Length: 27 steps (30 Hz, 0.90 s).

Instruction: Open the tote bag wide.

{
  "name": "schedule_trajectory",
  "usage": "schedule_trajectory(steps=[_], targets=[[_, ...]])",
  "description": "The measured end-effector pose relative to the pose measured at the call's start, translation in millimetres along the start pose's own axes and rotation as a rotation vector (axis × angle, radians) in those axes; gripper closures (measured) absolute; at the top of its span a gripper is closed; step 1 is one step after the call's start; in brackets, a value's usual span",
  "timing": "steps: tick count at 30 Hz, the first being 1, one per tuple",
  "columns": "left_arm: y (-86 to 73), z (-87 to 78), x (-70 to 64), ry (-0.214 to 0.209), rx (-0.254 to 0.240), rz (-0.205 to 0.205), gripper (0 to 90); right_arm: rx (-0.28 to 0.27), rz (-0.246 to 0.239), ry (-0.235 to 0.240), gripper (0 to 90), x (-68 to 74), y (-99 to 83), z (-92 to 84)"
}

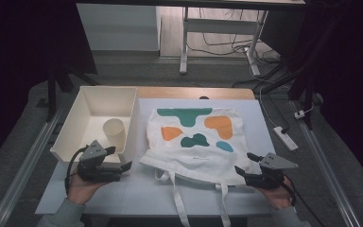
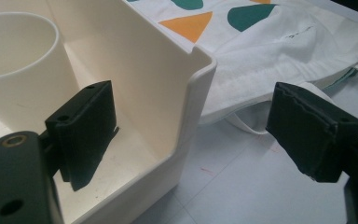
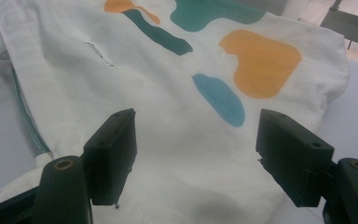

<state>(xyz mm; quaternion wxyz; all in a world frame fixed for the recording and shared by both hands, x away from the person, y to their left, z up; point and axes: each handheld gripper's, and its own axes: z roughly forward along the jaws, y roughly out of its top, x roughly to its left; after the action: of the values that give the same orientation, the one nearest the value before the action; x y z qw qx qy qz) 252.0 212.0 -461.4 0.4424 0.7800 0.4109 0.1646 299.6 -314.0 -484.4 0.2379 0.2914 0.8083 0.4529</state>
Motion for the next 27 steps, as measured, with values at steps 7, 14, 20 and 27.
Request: schedule_trajectory(steps=[7,14,20,27], targets=[[1.0,-0.6,-1.9,0.000,-0.001,0.008,15.7,0.005,0.005,0.005,29.4,0.3,-1.3,0.4],[2.1,-3.2,-1.4,-0.001,-0.006,0.008,15.7,0.021,0.000,0.010,29.6,2.8,-1.4,2.9],[4.0,-5.1,-3.1,-0.001,-0.013,0.011,15.7,0.024,-0.010,0.012,29.7,4.5,-2.2,4.2],[7.3,-10.8,-5.0,-0.001,-0.032,0.017,15.7,0.025,-0.013,0.008,29.7,4.5,-2.9,4.5]])
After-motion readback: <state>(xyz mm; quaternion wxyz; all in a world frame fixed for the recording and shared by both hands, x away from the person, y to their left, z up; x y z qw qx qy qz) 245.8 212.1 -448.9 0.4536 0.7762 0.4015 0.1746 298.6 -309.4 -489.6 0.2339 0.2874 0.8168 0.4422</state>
